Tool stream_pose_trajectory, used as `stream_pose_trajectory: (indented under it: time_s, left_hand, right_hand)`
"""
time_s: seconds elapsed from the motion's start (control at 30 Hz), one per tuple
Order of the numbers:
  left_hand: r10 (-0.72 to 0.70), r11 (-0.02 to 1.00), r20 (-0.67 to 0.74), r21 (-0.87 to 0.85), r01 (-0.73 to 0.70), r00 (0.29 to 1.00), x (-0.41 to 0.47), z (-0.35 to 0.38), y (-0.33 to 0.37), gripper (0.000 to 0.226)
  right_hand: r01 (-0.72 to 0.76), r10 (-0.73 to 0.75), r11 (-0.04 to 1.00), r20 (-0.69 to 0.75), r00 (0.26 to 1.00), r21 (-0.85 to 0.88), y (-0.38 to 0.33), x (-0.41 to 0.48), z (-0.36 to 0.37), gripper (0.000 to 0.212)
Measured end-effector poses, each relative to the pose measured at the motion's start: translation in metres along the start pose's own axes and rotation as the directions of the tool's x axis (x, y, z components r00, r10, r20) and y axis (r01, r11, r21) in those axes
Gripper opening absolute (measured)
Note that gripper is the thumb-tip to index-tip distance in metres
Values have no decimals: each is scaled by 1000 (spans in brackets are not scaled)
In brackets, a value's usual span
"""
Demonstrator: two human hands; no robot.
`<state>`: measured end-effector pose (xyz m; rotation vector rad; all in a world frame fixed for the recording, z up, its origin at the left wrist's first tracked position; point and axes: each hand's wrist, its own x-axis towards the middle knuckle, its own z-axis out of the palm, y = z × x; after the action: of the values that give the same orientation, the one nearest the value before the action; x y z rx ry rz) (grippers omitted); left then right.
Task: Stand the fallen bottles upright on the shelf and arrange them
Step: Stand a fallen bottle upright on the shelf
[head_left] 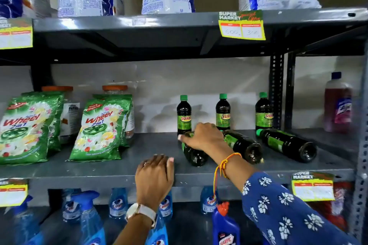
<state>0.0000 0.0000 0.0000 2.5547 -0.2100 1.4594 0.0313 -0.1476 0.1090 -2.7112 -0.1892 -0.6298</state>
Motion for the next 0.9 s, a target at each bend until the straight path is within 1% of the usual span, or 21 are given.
stream_pose_trajectory:
  time_s: [0.03,0.07,0.1,0.13,0.2,0.27,0.33,0.4,0.47,0.53,0.57,0.63,0.77,0.83,0.9]
  left_hand:
    - [-5,1000,-34,-18,4,999,-1,1,1,46]
    - [-20,1000,-44,4,21,999,0,2,0,46]
    - [-24,999,-76,23,26,997,-1,4,0,45]
    - [-50,998,-66,29,52,997,-2,4,2,43]
    - [-18,998,-99,57,24,995,-1,7,0,40]
    - [-29,998,-100,50,34,995,-1,7,-2,40]
    - [-21,998,-105,60,28,994,-2,9,-2,39]
    - [-21,999,-94,47,26,995,-2,8,-1,39]
    - [-19,999,-96,29,22,995,-2,8,-1,39]
    - [-28,1000,-91,7,29,995,-3,8,-1,38]
    - [-28,1000,-87,6,29,996,-3,9,-1,38]
    - [-33,999,-70,7,34,997,-3,9,-2,38]
    - [-40,999,-69,1,40,997,-4,9,-1,40]
    - [-49,999,-62,-1,49,997,-4,9,-1,40]
    - [-58,998,-52,0,59,997,-4,9,-1,40]
  right_hand:
    - [-13,15,997,31,999,-80,-6,2,4,74]
    - [-27,34,985,36,999,-169,-12,6,10,76]
    - [-35,52,967,63,997,-252,-18,10,16,77]
    - [-51,81,943,78,994,-330,-23,12,22,74]
    - [-89,135,890,73,988,-447,-30,16,34,61]
    - [-115,149,870,32,988,-480,-29,20,43,49]
    - [-110,127,902,12,992,-418,-26,20,46,47]
    - [-81,81,949,-14,997,-304,-21,16,43,50]
    - [-53,38,986,-94,995,-160,-13,10,38,52]
    - [-27,21,999,-212,977,-25,-5,3,39,56]
    - [-9,23,999,-260,965,53,-1,2,41,56]
    - [43,26,975,-303,953,219,8,0,47,55]
    - [130,9,882,-292,956,452,24,-2,55,52]
    - [119,28,854,-272,962,507,27,-2,59,54]
    - [62,67,865,-237,969,498,27,1,61,59]
